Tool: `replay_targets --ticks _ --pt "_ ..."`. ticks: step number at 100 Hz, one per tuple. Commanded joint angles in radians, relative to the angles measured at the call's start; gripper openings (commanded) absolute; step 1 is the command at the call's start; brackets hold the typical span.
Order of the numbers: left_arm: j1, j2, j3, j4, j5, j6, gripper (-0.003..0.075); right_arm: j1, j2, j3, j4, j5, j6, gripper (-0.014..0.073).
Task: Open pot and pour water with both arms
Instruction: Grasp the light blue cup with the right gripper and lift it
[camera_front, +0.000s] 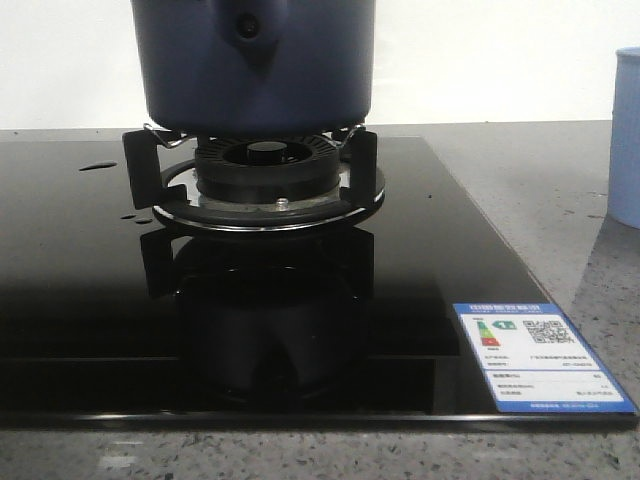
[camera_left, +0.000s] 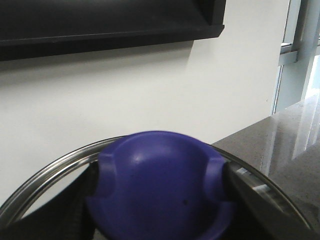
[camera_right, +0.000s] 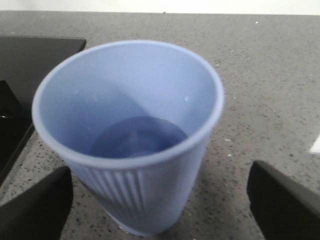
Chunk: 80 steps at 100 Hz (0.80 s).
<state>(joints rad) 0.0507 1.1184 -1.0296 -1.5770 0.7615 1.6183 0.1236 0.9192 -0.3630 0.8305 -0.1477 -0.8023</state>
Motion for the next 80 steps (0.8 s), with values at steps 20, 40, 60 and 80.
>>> replay_targets --ticks 20,40,60,80 --pt "0.002 -0.024 -0.03 -0.084 0.014 -0.01 0.0282 0.117 0.046 -0.091 -0.01 -0.175 0.005 0.0636" --pt "0.002 -0.024 -0.03 -0.084 0.014 -0.01 0.0282 0.131 0.115 -0.091 -0.01 -0.223 0.049 0.0636" --pt "0.0 -0.024 -0.03 -0.084 0.014 -0.01 0.0282 0.131 0.182 -0.091 -0.026 -0.287 0.084 0.0635" --pt "0.0 -0.024 -0.03 -0.084 0.014 -0.01 0.0282 0.131 0.21 -0.091 -0.099 -0.319 0.148 0.0517"
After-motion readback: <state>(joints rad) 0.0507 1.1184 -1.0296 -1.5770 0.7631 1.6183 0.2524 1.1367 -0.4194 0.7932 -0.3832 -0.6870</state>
